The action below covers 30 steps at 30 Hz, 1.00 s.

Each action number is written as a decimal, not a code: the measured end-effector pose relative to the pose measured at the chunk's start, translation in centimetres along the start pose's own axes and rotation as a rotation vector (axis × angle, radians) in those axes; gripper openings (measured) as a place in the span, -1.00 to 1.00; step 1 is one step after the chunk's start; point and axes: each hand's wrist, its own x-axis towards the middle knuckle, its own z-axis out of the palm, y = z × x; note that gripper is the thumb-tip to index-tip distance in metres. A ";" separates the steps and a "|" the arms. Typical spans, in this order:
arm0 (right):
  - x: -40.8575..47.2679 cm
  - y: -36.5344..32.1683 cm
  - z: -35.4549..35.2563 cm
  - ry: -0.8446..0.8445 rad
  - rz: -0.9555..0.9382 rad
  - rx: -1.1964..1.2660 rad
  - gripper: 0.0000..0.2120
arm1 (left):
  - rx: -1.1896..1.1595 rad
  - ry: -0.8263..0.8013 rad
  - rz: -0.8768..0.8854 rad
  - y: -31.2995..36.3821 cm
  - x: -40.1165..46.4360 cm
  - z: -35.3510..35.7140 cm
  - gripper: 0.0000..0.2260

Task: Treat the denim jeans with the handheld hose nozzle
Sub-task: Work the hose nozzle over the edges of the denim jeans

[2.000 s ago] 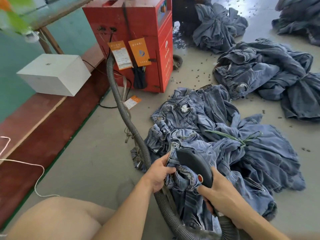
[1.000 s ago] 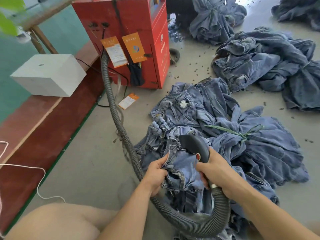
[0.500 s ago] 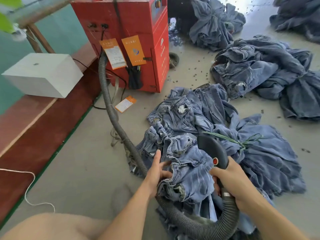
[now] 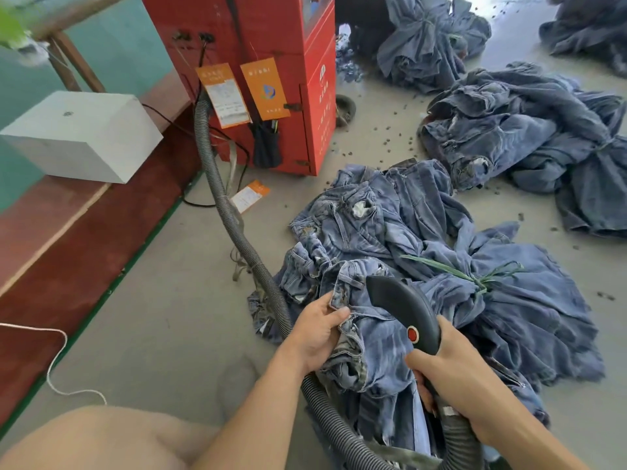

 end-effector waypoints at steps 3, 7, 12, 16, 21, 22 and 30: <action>-0.6 -0.3 0.3 -0.012 -0.007 -0.065 -0.80 | -0.027 -0.006 0.045 0.1 -0.2 0.6 -0.62; -0.7 -0.7 0.9 -0.013 -0.023 -0.243 -0.83 | -0.060 -0.055 0.063 -0.3 -0.3 0.6 -0.64; 1.5 -1.5 0.6 0.148 -0.088 -0.383 -0.80 | -0.086 -0.072 0.060 -0.2 -0.5 0.3 -0.64; 0.2 -0.9 -0.3 0.146 -0.094 -0.272 -0.79 | -0.084 0.002 0.066 0.1 0.0 0.6 -0.72; 0.7 -1.4 1.3 0.041 -0.139 -0.541 -0.80 | -0.069 -0.021 0.092 0.3 -0.2 1.2 -0.67; 1.1 -1.8 1.2 0.070 -0.140 -0.539 -0.79 | -0.066 -0.016 0.095 0.2 -0.3 1.2 -0.67; -0.6 -1.1 0.6 0.076 -0.095 -0.299 -0.82 | 0.044 -0.044 0.140 -0.2 0.6 1.7 -0.66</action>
